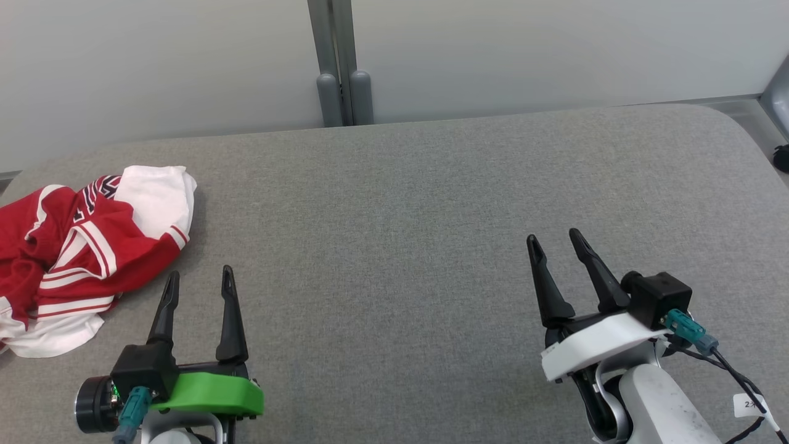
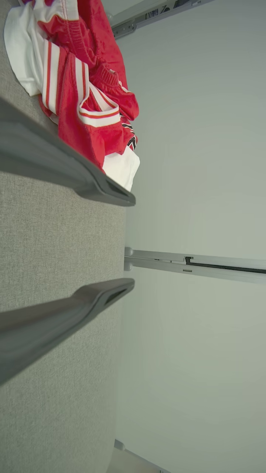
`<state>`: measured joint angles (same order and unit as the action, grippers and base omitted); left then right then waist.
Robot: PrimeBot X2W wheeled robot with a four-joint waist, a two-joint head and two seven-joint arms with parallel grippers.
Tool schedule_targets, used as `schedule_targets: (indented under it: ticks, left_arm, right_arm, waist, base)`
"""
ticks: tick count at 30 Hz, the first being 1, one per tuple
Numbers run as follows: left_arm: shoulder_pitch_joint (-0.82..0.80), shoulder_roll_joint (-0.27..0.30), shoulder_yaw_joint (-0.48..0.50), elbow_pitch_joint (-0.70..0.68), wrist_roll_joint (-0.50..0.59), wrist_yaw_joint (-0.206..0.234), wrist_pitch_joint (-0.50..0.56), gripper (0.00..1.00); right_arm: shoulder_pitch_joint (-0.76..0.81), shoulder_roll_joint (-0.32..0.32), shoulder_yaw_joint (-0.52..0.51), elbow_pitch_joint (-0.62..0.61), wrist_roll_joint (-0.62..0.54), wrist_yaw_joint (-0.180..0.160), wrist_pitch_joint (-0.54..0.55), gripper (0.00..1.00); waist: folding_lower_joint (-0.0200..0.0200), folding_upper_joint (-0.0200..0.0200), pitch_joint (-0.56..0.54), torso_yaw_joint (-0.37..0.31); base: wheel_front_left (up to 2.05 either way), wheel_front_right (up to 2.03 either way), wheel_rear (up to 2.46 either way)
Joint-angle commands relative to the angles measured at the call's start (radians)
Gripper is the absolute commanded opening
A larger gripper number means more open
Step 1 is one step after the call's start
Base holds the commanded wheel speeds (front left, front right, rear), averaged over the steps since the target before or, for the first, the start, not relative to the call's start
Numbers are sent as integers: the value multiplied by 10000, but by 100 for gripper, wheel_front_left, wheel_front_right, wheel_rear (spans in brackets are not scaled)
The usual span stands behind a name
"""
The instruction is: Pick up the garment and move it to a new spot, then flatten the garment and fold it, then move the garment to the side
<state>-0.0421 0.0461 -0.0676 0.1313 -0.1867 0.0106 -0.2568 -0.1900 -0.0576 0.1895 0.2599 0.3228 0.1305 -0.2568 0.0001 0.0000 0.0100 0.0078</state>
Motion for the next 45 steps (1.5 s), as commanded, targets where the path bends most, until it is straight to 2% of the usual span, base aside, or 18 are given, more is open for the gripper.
schedule_targets:
  ticks: [1, 34, 39, 45]
  left_arm:
    - [77, 75, -23, -40, 195, 81, -80, 100]
    - [1, 73, -81, 57, 58, 143, -92, 100]
    - [-64, 72, -67, 85, -64, 162, -92, 100]
    - [-101, 72, -49, 100, -96, 218, -90, 100]
  right_arm:
    - [-142, -6, 46, 31, -185, 4, -77, 100]
    - [-162, -51, 76, 170, -339, 2, -97, 100]
    - [-137, -66, 59, 181, -438, 2, -95, 100]
    - [-43, -67, 118, 153, -469, 2, -89, 100]
  waist:
    - [-1, 0, 6, -6]
    - [-1, 0, 35, 97]
    - [-1, 0, 92, 337]
    - [-1, 0, 133, 998]
  base:
    - [0, 0, 0]
    - [0, 0, 0]
    - [0, 0, 0]
    - [0, 0, 0]
